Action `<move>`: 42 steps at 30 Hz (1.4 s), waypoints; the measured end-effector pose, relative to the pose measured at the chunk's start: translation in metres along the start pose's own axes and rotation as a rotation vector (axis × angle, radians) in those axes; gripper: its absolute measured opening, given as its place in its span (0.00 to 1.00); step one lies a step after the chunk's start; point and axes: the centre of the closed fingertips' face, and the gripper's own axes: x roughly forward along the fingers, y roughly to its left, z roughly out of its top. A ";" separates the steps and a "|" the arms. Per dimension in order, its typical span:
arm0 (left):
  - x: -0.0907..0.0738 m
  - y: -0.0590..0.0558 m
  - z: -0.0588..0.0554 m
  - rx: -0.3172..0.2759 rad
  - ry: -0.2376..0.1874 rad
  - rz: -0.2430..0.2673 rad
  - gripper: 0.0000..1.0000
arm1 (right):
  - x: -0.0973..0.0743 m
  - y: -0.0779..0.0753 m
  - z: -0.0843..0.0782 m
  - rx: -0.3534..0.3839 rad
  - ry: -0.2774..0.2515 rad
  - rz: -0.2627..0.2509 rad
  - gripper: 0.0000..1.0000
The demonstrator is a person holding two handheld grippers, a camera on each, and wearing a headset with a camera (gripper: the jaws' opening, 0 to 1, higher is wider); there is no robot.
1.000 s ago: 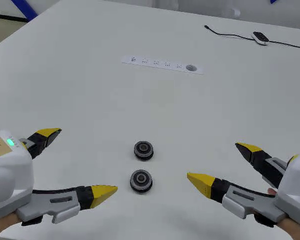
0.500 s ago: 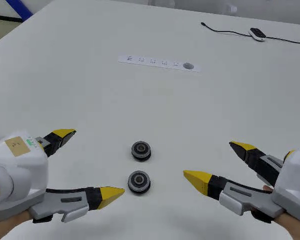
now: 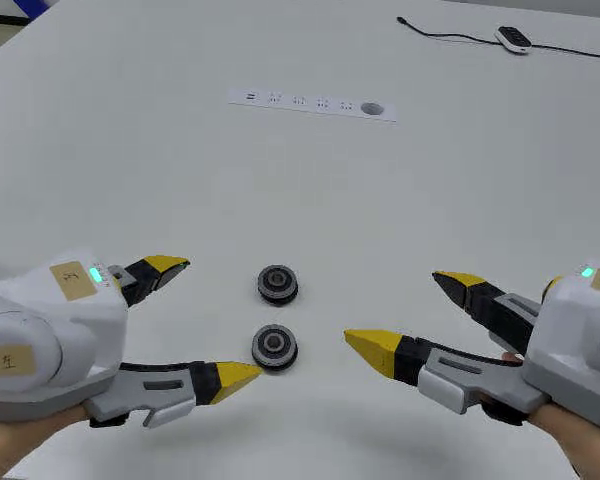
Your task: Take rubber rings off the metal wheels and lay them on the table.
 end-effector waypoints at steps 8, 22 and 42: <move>0.013 -0.012 -0.002 0.034 0.011 -0.071 0.61 | -0.002 -0.004 -0.006 0.040 0.003 -0.015 0.75; 0.026 -0.025 -0.007 0.065 0.041 -0.149 0.39 | -0.003 0.000 -0.018 0.085 0.014 -0.012 0.74; 0.036 -0.035 -0.015 0.067 0.079 -0.213 0.22 | -0.002 0.003 -0.022 0.102 0.029 0.001 0.72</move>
